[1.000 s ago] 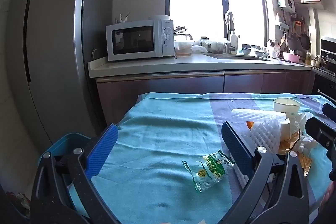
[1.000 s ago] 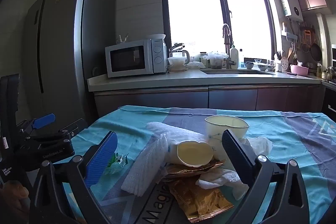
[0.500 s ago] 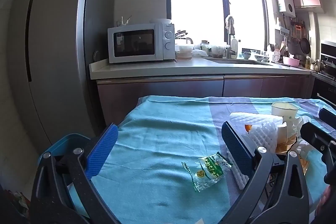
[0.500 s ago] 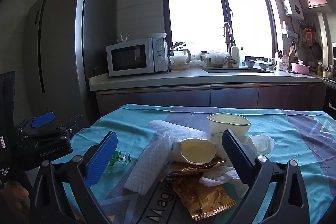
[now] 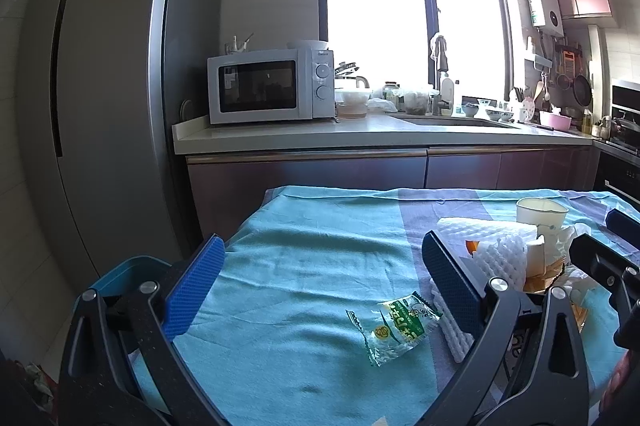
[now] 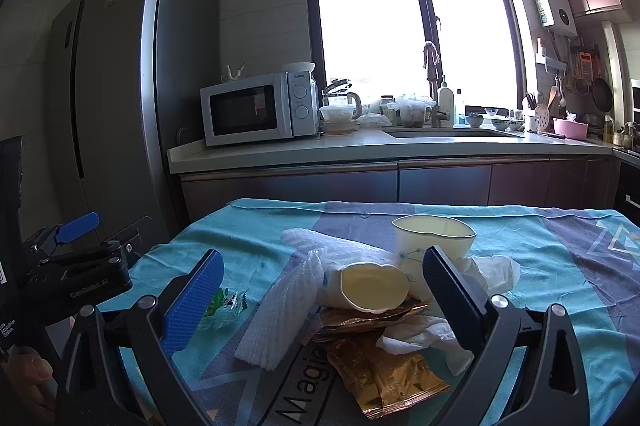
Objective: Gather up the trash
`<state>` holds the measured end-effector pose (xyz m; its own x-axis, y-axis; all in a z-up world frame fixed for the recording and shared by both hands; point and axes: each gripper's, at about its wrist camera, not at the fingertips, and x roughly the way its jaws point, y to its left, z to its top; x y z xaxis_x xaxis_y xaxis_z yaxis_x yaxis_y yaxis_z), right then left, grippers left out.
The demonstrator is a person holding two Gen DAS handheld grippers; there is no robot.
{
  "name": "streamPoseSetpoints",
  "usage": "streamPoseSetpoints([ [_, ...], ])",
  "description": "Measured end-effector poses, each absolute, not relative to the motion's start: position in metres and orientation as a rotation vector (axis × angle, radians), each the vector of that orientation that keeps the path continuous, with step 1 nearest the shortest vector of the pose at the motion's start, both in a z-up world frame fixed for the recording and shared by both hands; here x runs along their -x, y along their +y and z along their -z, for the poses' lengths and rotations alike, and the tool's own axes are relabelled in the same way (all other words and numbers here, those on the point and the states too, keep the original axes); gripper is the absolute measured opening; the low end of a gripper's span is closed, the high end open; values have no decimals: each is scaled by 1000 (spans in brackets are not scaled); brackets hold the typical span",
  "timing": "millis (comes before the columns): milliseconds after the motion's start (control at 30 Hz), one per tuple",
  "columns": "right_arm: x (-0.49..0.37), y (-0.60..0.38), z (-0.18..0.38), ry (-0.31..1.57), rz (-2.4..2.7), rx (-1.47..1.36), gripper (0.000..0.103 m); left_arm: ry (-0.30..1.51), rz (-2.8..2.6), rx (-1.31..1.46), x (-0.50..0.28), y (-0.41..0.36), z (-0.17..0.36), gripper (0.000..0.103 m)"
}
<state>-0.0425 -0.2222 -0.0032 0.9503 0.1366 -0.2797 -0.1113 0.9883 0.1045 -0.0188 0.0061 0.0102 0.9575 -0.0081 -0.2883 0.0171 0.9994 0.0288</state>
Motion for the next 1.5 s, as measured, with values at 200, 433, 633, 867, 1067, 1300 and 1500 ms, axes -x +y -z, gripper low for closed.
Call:
streamPoseSetpoints([
  [200,43,-223,3,289,-126,-86,96,283,5,-27,21,6,-9,97],
  [433,43,-222,4,292,-125,-87,96,280,3,-26,23,6,-9,97],
  [633,43,-223,5,292,-126,-88,96,279,3,-25,23,6,-9,97],
  [867,42,-223,6,293,-128,-91,96,279,3,-23,24,8,-9,97],
  [1067,43,-224,6,296,-129,-93,96,280,4,-25,25,8,-9,97],
  [1300,44,-225,6,298,-133,-93,96,282,7,-26,24,6,-9,97],
  [1500,41,-224,5,303,-135,-95,96,282,12,-26,24,5,-9,97],
])
